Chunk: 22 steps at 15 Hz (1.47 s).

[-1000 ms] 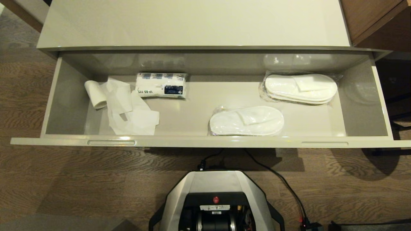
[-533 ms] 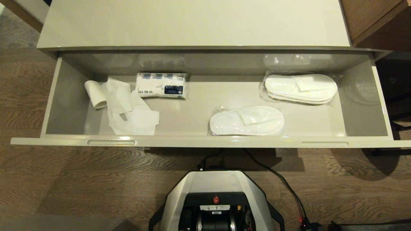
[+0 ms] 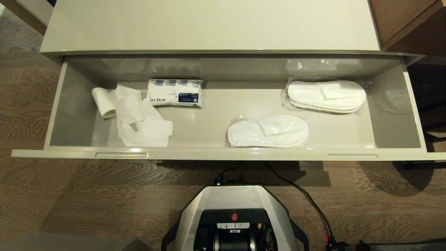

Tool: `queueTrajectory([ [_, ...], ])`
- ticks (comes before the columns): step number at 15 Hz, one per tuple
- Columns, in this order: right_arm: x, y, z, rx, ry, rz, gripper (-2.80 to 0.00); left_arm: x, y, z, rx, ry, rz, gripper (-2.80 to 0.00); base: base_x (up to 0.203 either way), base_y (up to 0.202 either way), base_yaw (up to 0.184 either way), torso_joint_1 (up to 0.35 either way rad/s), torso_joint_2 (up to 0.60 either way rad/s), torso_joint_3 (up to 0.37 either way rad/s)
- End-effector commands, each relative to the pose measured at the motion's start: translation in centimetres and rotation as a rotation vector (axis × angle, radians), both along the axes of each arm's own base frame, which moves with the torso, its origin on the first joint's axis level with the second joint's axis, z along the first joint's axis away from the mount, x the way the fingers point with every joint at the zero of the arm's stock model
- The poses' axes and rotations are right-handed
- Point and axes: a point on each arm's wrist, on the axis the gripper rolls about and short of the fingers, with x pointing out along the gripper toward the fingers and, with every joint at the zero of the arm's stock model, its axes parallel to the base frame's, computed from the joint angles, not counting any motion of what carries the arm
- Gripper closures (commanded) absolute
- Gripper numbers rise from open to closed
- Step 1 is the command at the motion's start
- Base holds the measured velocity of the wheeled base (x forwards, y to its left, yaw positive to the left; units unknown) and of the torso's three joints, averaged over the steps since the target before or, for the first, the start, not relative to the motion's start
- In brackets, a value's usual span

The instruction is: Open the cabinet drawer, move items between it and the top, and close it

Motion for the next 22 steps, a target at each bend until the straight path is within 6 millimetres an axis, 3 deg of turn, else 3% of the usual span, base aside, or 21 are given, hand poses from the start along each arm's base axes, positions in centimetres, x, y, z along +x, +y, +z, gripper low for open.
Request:
queueTrajectory([
  [1,0.02,0.0,-0.04,0.0,0.002,0.0,0.0,0.01,0.0,0.0,0.0,0.001,0.001,0.0,0.0,0.0,0.0,0.0,0.0,0.0],
  [22,0.02,0.0,-0.03,0.0,0.001,0.001,0.0,0.01,0.0,0.0,0.0,0.001,0.001,0.0,0.0,0.0,0.0,0.0,0.0,0.0],
])
